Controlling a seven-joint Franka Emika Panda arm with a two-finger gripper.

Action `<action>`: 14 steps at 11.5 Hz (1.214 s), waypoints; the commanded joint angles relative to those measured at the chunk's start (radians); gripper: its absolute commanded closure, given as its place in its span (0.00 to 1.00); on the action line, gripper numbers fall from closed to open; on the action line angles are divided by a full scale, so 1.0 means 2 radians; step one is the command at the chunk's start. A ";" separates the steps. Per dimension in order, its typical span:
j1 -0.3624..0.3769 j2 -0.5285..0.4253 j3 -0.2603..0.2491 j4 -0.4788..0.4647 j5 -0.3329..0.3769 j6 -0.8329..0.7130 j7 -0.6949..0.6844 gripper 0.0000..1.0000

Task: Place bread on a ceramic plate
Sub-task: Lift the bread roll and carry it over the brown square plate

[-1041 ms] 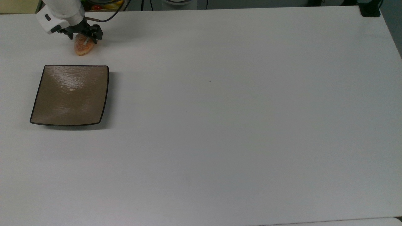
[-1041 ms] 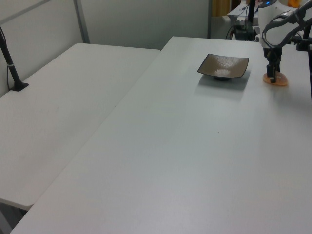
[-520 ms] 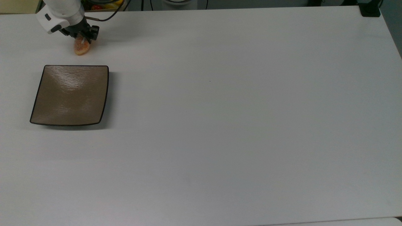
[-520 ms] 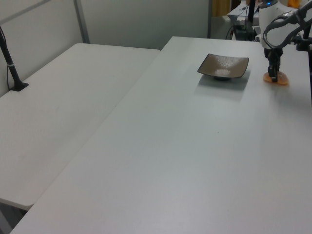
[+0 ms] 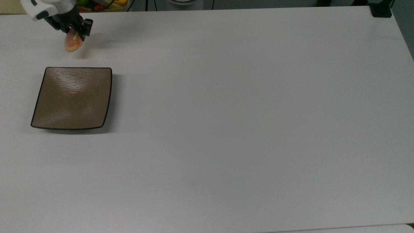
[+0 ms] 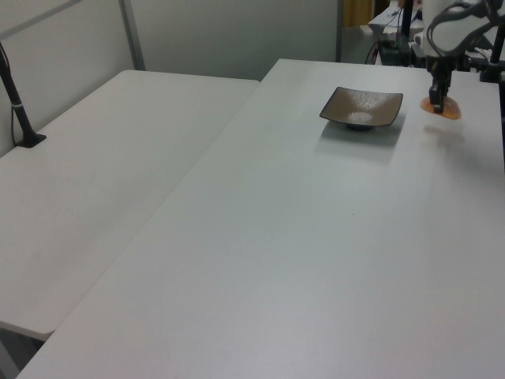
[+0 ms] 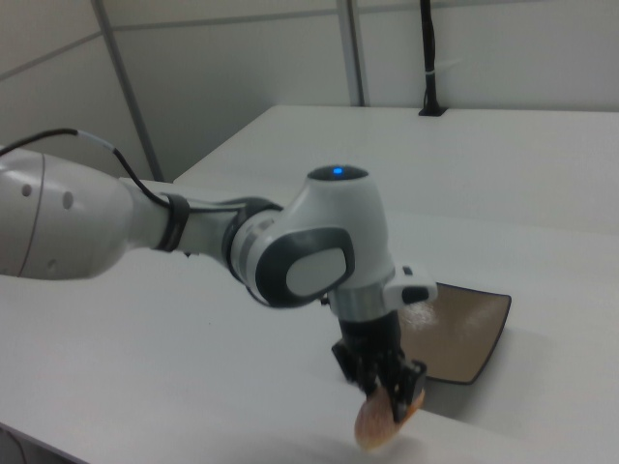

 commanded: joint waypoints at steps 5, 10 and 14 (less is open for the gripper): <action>0.040 0.071 0.004 0.151 0.094 -0.014 0.063 0.58; 0.041 0.129 0.029 0.186 0.094 0.023 0.131 0.57; 0.041 0.143 0.040 0.186 0.089 0.052 0.154 0.16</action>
